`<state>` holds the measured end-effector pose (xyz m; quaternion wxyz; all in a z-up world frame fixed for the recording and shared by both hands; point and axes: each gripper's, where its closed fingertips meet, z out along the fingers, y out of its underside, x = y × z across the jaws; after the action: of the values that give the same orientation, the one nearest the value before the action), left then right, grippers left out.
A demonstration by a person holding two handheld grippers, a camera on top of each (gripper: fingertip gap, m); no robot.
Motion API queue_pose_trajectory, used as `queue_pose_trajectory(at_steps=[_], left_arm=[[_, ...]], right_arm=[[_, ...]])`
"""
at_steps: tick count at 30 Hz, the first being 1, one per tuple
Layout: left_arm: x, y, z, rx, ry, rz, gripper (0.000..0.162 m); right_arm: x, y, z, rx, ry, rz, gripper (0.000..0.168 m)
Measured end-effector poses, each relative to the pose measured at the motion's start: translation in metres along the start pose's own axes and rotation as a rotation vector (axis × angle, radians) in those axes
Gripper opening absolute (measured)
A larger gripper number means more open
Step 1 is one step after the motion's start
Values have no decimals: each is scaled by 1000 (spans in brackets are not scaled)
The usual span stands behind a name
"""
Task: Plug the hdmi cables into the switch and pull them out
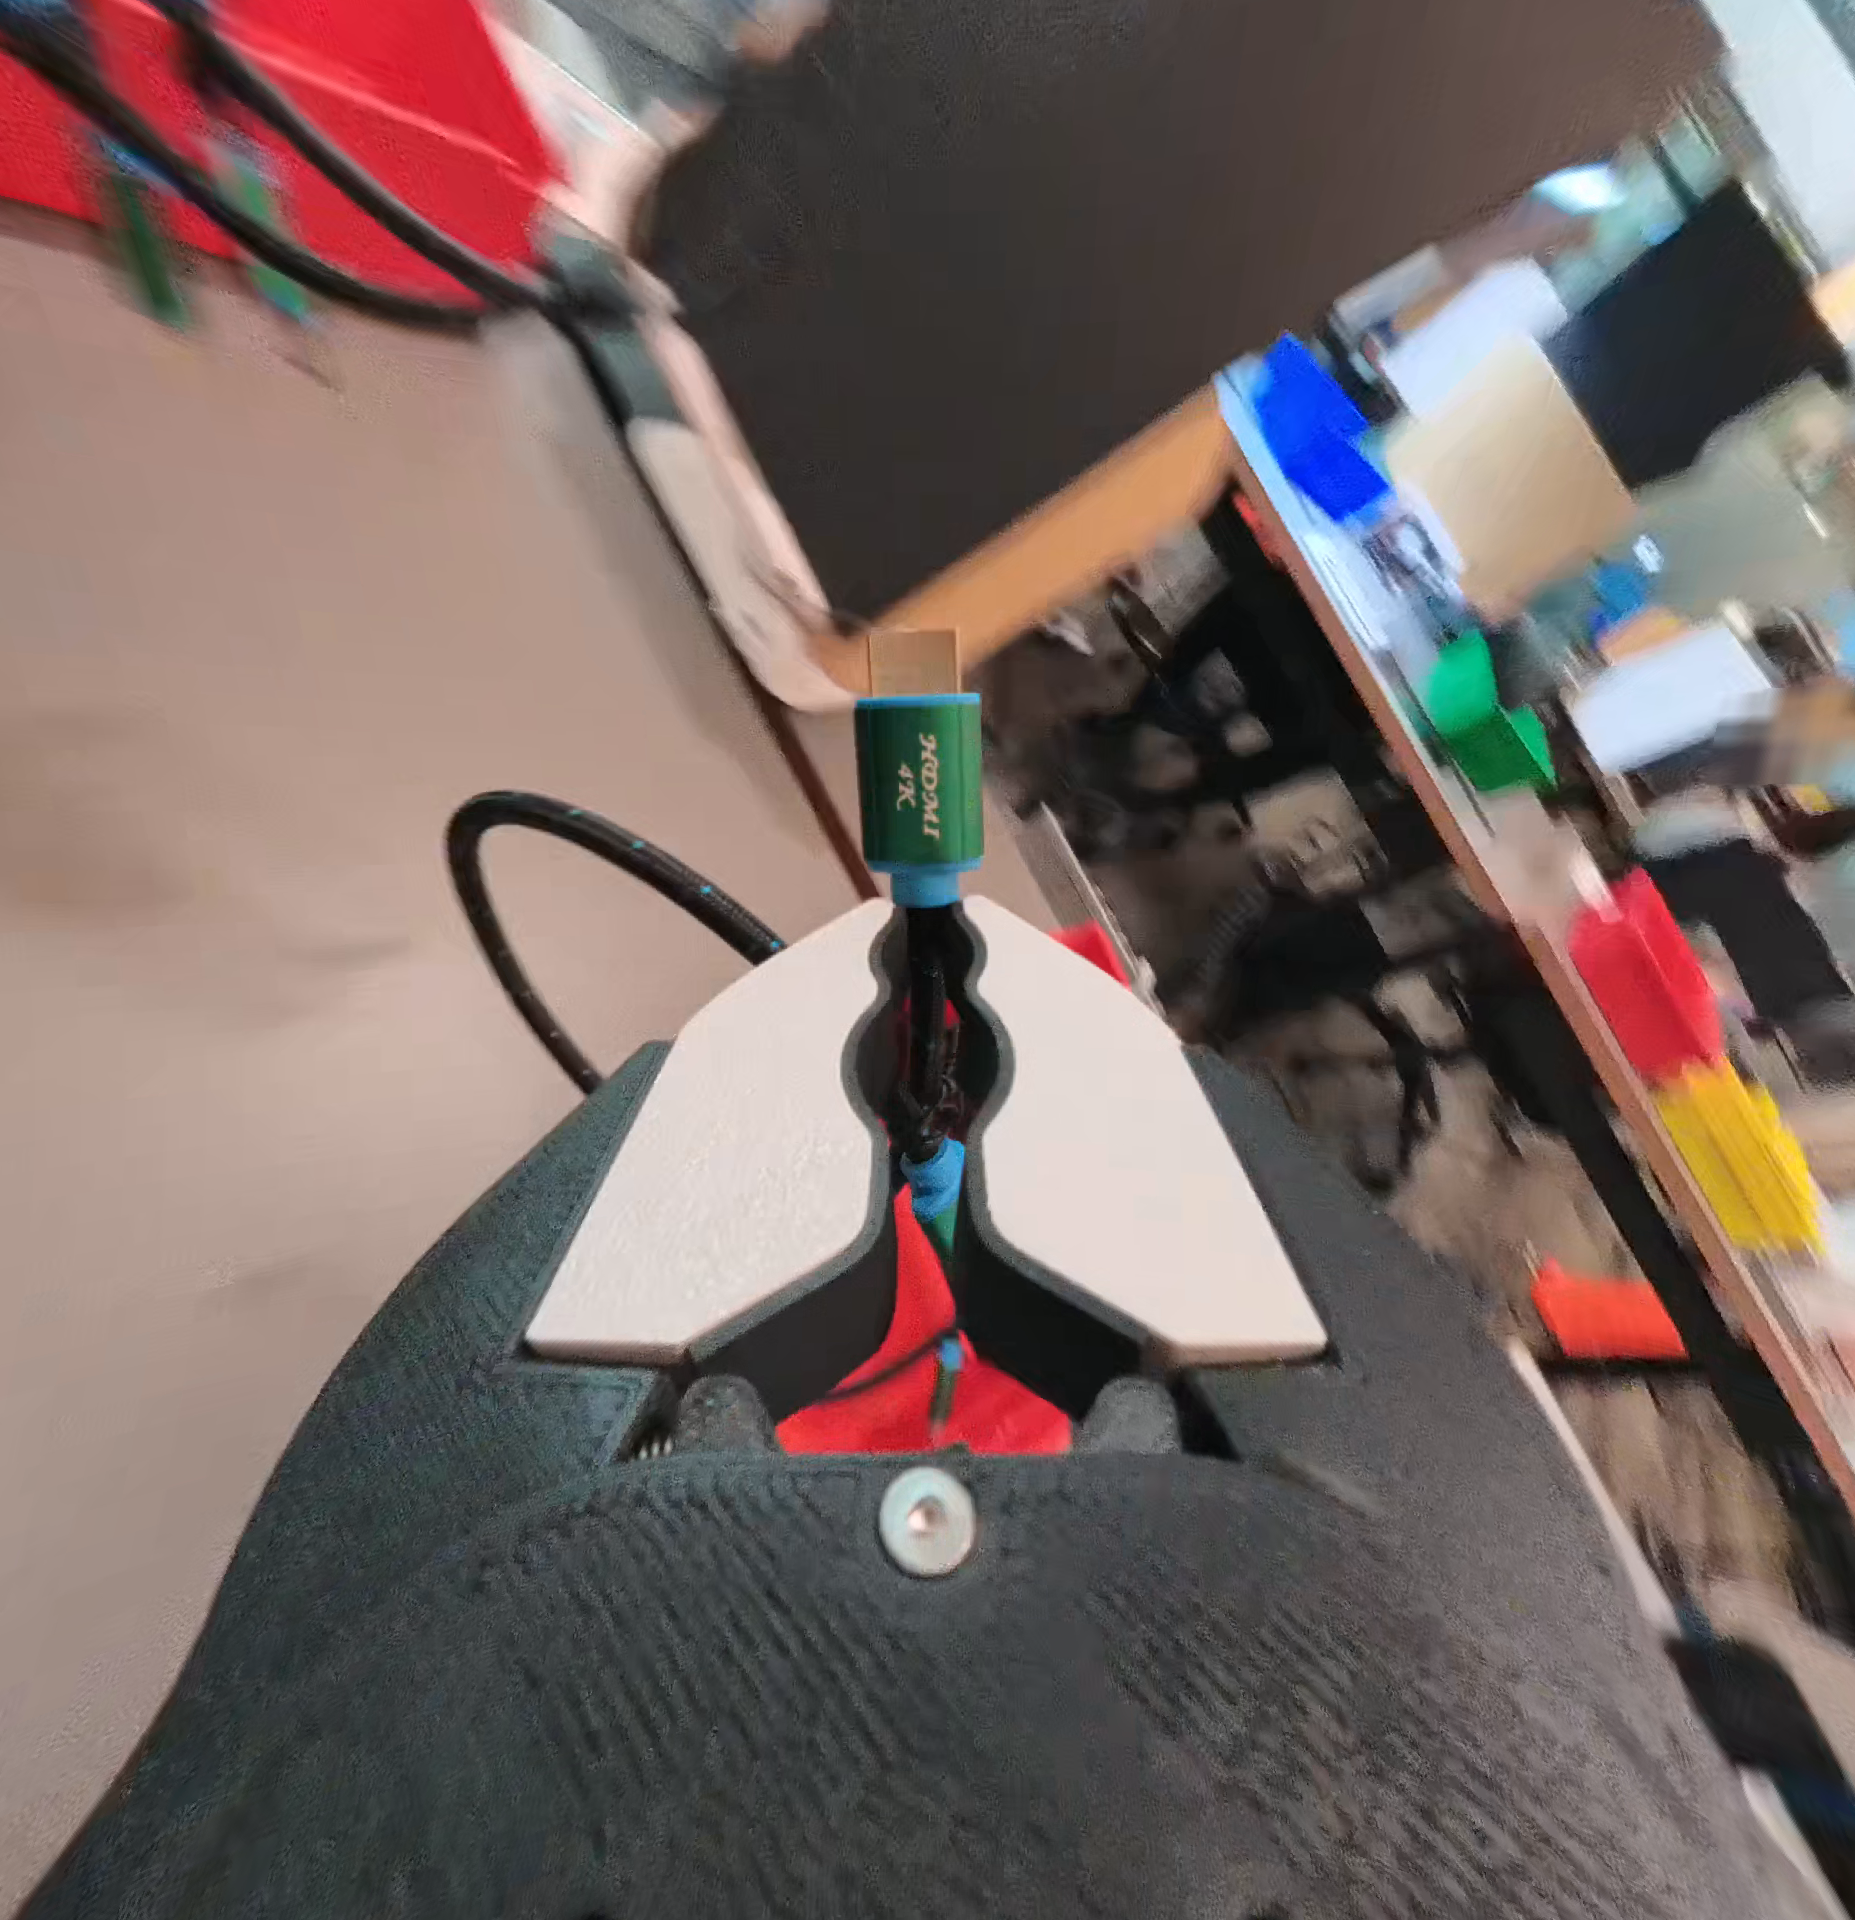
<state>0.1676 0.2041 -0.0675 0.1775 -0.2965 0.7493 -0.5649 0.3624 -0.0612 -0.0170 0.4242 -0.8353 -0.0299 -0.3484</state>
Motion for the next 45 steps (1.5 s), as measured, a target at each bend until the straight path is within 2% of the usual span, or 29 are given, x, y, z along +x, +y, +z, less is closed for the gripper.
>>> queue_pose_trajectory(at_steps=[1, 3, 5, 10, 13, 15, 18, 19, 20, 24, 26, 29, 31, 33, 37, 41, 45], left_arm=[[-2, 0, -2, 5, -14, -8, 23], [-5, 0, -5, 15, -31, -16, 23], [-4, 0, -5, 27, -26, -19, 23], [1, 4, 0, 12, -8, -4, 23], [2, 4, 2, 2, -3, -3, 23], [2, 3, 3, 7, 0, -6, 23], [2, 2, 4, 14, 0, -14, 23], [1, 2, 5, 14, -2, -15, 23], [1, 2, 6, 14, -2, -16, 23], [3, 3, 12, 16, 19, -19, 23], [5, 4, 17, 15, 35, -10, 23], [10, 7, 24, 11, 70, 0, 23], [13, 8, 29, 7, 89, 2, 23], [16, 8, 34, 6, 107, -1, 23], [24, 9, 37, 4, 133, -6, 23], [30, 10, 36, -4, 147, 0, 23], [37, 11, 36, -10, 175, 20, 23]], right_arm=[[19, 19, 3, -44, 59, 38, 7], [47, 55, 10, -90, 172, 132, 7], [57, 96, 21, -152, 214, 248, 7], [54, 179, 49, -222, 276, 591, 7], [41, 211, 66, -244, 271, 760, 6], [19, 229, 80, -314, 181, 827, 8], [21, 241, 79, -394, 216, 758, 13], [26, 237, 75, -385, 235, 712, 27], [31, 225, 71, -342, 247, 674, 56], [45, 153, 44, -170, 293, 529, 82], [18, 88, 37, -20, 144, 427, 74], [-70, -30, 13, 311, -198, 175, 54], [-118, -73, 5, 394, -276, 10, 51], [-156, -92, 9, 393, -346, -79, 49], [-177, -99, 30, 363, -279, -221, 25], [-188, -95, 40, 325, -340, -233, 24], [-187, -93, 44, 291, -318, -262, 23]])
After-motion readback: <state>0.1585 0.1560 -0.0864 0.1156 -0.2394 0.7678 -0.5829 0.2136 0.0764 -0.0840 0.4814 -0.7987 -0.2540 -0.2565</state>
